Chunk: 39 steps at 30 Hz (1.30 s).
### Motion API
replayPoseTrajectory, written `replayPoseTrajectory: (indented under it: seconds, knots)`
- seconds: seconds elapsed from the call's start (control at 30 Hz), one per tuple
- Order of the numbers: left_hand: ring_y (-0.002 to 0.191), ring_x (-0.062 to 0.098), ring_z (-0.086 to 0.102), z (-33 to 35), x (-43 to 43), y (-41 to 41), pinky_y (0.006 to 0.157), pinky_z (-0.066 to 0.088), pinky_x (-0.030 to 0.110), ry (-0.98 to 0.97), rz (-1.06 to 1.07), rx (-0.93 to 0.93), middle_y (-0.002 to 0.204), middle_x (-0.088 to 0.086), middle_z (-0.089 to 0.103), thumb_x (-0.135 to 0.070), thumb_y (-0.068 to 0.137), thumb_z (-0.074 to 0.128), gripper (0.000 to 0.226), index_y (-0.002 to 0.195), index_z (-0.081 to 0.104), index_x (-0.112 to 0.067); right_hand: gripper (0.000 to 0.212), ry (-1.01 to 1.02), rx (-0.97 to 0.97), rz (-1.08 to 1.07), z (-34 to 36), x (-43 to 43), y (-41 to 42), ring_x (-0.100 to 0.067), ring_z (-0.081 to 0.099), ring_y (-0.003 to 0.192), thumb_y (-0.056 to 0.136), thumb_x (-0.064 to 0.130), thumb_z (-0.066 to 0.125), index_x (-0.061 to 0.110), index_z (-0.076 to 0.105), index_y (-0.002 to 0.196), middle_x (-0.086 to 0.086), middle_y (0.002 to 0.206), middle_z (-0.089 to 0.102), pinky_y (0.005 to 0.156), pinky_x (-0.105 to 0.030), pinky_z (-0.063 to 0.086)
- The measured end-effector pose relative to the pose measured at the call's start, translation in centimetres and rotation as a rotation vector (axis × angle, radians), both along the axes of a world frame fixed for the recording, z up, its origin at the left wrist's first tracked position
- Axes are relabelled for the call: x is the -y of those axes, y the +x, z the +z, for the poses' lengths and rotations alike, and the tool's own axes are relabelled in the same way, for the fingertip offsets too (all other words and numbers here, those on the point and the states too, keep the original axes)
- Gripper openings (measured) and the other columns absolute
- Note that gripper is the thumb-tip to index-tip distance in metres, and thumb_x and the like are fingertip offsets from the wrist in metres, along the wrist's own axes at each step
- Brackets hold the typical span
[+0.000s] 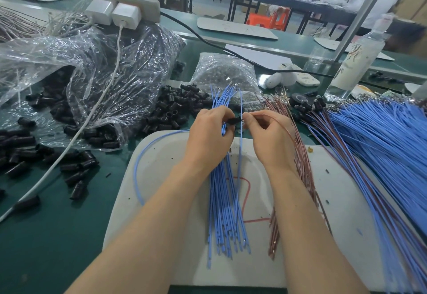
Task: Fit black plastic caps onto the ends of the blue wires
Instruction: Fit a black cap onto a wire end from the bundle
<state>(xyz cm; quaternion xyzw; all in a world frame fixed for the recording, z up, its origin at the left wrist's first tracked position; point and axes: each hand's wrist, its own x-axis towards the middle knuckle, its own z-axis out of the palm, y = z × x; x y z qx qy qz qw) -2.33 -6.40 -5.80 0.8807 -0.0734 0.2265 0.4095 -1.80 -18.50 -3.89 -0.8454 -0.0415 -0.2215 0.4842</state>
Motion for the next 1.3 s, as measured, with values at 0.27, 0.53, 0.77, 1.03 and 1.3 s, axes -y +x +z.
replayPoseTrajectory:
  seconds: [0.27, 0.53, 0.77, 1.03, 1.3]
  knots:
    - [0.094, 0.02, 0.051, -0.2, 0.3, 0.0, 0.08, 0.039, 0.026, 0.019, -0.043, -0.04, 0.095, 0.0, 0.066, -0.006, 0.085, 0.06, 0.015, 0.099, 0.062, -0.011, 0.019, 0.024, -0.092, -0.009, -0.3, 0.0, 0.2, -0.019, 0.066, 0.083, 0.088, 0.025, 0.066, 0.008, 0.074, 0.087, -0.006, 0.083, 0.071, 0.082, -0.037, 0.053]
    - [0.081, 0.014, 0.057, -0.1, -0.2, 0.2, 0.077, 0.047, 0.027, -0.062, 0.014, -0.049, 0.092, -0.002, 0.066, -0.002, 0.086, 0.057, 0.018, 0.098, 0.064, -0.013, 0.019, 0.133, -0.117, -0.027, 0.1, 0.5, 0.3, -0.011, 0.066, 0.082, 0.089, 0.03, 0.064, 0.023, 0.069, 0.072, 0.002, 0.08, 0.072, 0.085, -0.036, 0.054]
    - [0.082, 0.004, 0.063, 0.4, -0.3, 0.2, 0.081, 0.049, 0.013, -0.373, -0.021, 0.035, 0.087, -0.006, 0.066, 0.0, 0.085, 0.062, 0.016, 0.095, 0.059, -0.012, 0.026, 0.194, -0.169, -0.041, 0.1, 0.6, 0.5, -0.017, 0.062, 0.075, 0.091, 0.028, 0.061, 0.024, 0.061, 0.066, 0.003, 0.069, 0.066, 0.086, -0.048, 0.052]
    - [0.086, 0.003, 0.064, 0.2, -0.2, 0.2, 0.084, 0.05, 0.016, -0.354, -0.075, 0.041, 0.091, -0.004, 0.068, 0.003, 0.085, 0.06, 0.019, 0.099, 0.062, -0.01, 0.014, 0.435, -0.088, 0.175, 0.9, 0.2, -0.1, -0.005, 0.066, 0.068, 0.093, 0.007, 0.057, 0.017, 0.061, 0.084, 0.005, 0.07, 0.069, 0.065, -0.018, 0.053]
    - [0.082, 0.003, 0.06, 0.1, -0.4, 0.2, 0.08, 0.047, 0.014, -0.271, -0.028, 0.022, 0.087, -0.012, 0.065, -0.002, 0.085, 0.059, 0.021, 0.101, 0.062, -0.016, 0.013, 0.136, 0.013, 0.139, 0.8, -0.2, -0.3, -0.014, 0.067, 0.083, 0.091, 0.012, 0.061, 0.023, 0.058, 0.085, 0.001, 0.084, 0.069, 0.084, -0.038, 0.055]
